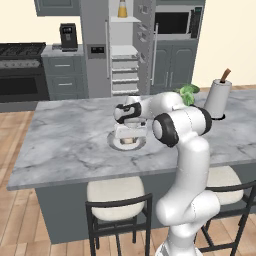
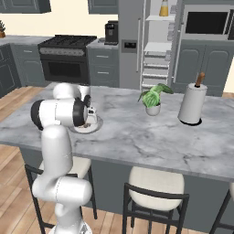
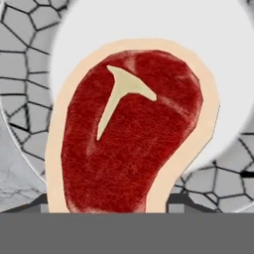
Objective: Take the steak from the fridge and place it on the digital scale on the counter by the fridge. Wait a few seconds for a reading, then move it to the plate on the dining counter.
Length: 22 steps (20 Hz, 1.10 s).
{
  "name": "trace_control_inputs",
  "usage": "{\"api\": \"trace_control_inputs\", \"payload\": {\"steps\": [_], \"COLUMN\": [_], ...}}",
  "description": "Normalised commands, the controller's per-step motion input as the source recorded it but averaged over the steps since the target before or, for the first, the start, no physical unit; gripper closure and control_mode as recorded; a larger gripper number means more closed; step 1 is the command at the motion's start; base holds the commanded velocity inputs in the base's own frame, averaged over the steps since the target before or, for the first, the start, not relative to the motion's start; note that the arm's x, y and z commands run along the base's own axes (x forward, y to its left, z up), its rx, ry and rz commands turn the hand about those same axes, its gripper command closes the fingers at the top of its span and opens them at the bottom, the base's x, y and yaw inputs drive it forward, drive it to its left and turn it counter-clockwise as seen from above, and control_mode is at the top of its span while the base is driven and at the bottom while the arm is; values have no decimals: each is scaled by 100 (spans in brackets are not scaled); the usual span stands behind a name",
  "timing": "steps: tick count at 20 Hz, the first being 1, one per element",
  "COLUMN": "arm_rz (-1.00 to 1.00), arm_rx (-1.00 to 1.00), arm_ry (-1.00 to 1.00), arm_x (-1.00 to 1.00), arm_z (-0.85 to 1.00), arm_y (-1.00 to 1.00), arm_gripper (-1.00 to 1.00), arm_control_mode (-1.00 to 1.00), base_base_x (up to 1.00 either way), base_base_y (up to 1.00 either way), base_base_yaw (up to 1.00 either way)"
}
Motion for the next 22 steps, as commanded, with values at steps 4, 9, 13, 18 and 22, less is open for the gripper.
{"api": "trace_control_inputs", "payload": {"steps": [4, 9, 13, 18, 22], "arm_rz": [0, 0, 0, 0, 0], "arm_rx": [0, 0, 0, 0, 0], "arm_ry": [4, 0, 0, 2, 0], "arm_x": [37, 25, 5, 0, 0], "arm_z": [-20, -17, -35, -47, -45], "arm_y": [13, 0, 0, 0, -2], "arm_gripper": [100, 100, 100, 100, 100], "arm_control_mode": [-100, -100, -100, -100, -100], "base_base_x": [0, 0, 0, 0, 0], "base_base_y": [0, 0, 0, 0, 0], "base_base_yaw": [0, 0, 0, 0, 0]}}
